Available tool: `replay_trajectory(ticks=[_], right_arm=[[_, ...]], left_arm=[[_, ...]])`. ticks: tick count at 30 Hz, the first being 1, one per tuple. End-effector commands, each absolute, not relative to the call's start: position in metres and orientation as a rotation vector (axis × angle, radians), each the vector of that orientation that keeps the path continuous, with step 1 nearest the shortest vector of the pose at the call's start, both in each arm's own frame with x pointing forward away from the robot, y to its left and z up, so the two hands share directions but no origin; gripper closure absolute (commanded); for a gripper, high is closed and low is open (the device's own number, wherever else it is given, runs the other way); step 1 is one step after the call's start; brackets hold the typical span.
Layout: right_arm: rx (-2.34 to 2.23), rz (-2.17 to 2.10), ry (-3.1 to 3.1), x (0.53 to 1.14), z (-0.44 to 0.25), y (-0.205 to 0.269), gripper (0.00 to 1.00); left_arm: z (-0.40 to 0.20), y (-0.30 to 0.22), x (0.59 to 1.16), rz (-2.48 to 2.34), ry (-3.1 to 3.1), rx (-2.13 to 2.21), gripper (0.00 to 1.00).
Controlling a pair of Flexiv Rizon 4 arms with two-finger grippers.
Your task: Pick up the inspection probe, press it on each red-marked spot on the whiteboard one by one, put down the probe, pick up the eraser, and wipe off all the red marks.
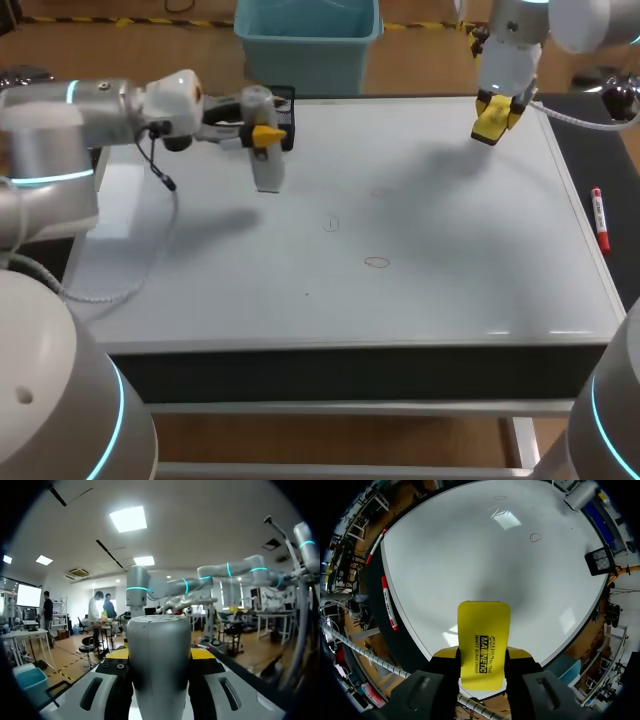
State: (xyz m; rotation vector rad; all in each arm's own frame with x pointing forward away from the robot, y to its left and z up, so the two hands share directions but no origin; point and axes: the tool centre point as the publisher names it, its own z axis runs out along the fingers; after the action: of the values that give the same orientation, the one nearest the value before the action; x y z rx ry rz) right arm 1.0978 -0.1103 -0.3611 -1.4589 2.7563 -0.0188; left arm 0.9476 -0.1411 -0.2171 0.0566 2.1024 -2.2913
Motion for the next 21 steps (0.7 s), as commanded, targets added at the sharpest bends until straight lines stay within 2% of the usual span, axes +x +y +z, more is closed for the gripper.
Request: replay_trajectory(ticks=[1, 11, 21], right_arm=[[-1.464, -0.021, 2.758, 1.098, -0.359, -0.111, 1.00], [-1.464, -0.021, 2.758, 1.098, -0.359, -0.111, 1.00], [-1.464, -0.021, 2.758, 1.098, -0.359, -0.111, 1.00]], left_arm=[[-0.227, -0.167, 0.950, -2.335, 2.139, 0.131, 1.00], [-0.249, -0.204, 0.926, -2.370, 2.222, 0.194, 1.00], [-0.262, -0.215, 0.915, -2.394, 2.231, 0.220, 1.00]])
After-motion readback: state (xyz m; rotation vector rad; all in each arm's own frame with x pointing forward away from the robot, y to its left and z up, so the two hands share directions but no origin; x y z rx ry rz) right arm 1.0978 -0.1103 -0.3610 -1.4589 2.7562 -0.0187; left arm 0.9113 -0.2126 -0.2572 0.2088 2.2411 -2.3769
